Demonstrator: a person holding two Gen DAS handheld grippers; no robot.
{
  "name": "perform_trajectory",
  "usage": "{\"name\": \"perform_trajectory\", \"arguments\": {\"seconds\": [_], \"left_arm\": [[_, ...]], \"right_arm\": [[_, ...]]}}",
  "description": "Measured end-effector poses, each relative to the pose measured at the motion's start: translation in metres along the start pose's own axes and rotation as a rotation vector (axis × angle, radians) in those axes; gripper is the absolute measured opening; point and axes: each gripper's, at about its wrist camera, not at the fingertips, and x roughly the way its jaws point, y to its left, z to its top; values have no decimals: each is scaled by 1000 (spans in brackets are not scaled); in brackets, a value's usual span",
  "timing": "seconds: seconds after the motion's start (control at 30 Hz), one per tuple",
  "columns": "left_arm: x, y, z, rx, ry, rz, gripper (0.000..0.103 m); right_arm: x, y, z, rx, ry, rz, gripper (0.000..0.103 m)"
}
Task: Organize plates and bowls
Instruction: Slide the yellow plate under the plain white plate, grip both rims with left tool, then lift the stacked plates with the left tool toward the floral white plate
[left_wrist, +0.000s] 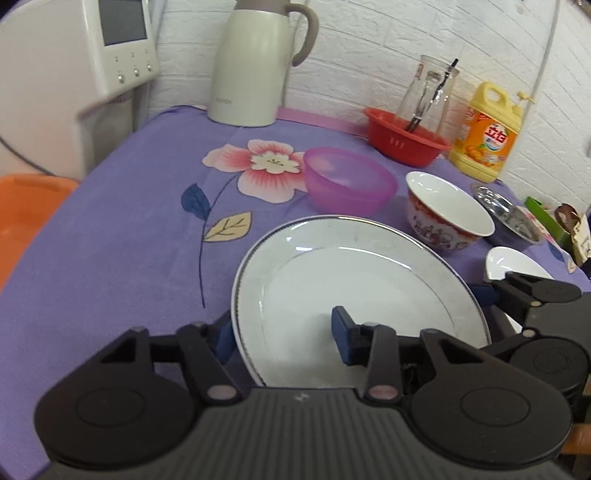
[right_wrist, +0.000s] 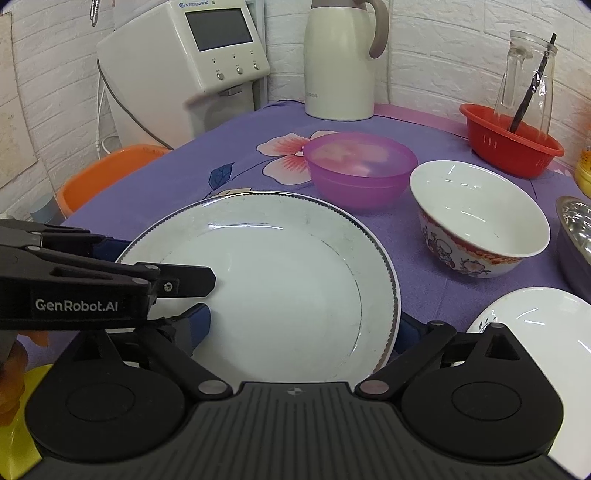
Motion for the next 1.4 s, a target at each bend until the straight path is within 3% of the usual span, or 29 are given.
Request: {"name": "perform_trajectory", "arguments": {"seconds": [0.17, 0.33, 0.6, 1.03, 1.3, 1.4], "left_arm": [[-3, -2, 4, -11, 2, 41, 38], [-14, -4, 16, -28, -32, 57, 38], [-56, -20, 23, 8, -88, 56, 38], [-134, -29, -77, -15, -77, 83, 38], [-133, -35, -110, 43, -73, 109, 39], [-128, -37, -113, 66, -75, 137, 51]], "right_arm": [[-4, 7, 3, 31, 0, -21, 103], [-19, 16, 14, 15, -54, -51, 103], [-62, 26, 19, 43, -109, -49, 103], [-132, 89, -67, 96, -90, -18, 103], [-127, 99, -100, 138, -60, -42, 103], [-120, 98, -103, 148, -46, -20, 103]]}}
